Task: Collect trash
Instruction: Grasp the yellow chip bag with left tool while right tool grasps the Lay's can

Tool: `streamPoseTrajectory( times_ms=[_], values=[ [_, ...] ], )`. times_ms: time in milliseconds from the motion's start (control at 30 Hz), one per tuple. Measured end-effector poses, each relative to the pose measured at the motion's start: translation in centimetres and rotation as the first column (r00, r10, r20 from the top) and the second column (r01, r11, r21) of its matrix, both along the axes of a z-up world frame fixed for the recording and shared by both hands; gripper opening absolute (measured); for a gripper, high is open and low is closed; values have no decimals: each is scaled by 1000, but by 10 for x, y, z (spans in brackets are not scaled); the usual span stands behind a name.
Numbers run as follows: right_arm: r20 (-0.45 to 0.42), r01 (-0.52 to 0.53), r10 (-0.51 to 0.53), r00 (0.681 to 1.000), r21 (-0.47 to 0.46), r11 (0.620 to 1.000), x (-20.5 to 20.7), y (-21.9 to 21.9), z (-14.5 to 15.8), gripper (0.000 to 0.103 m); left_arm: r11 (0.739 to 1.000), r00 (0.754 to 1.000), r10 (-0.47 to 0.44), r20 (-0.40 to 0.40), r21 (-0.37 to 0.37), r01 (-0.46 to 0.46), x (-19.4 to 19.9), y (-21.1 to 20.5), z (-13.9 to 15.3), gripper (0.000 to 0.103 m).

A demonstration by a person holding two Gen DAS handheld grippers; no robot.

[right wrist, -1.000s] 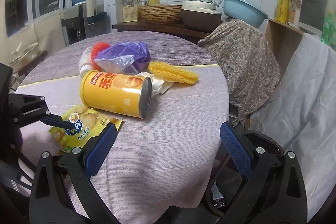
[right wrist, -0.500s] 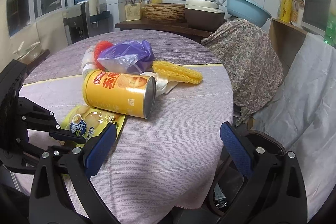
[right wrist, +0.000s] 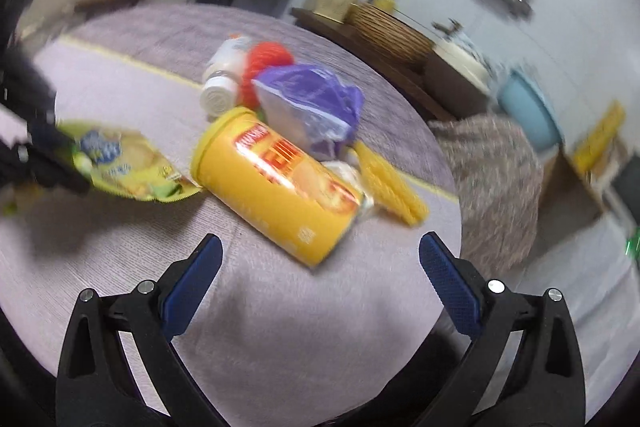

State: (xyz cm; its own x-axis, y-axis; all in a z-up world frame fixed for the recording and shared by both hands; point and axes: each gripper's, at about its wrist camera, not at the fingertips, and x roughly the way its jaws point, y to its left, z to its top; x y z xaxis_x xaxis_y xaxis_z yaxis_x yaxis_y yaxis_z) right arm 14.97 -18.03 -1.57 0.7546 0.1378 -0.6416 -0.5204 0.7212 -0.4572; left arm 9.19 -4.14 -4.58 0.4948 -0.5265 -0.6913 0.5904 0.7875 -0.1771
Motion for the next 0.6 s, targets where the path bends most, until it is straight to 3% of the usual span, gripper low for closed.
streamPoseTrajectory(
  times_ms=[267,500,600],
  values=[
    [1,-152,160,987,-308,939,22,42,-23,97,999,999,31,17,-19,-31,-3,10,7,11],
    [-15,-208,226,974,-455,866,37,56,-41,97,998,999,47,13,-41,-47,1,19,8,11],
    [-11,-214,238,971,-476,853,38,60,-46,90,998,999,51,13,-41,-50,0,20,8,11]
  ],
)
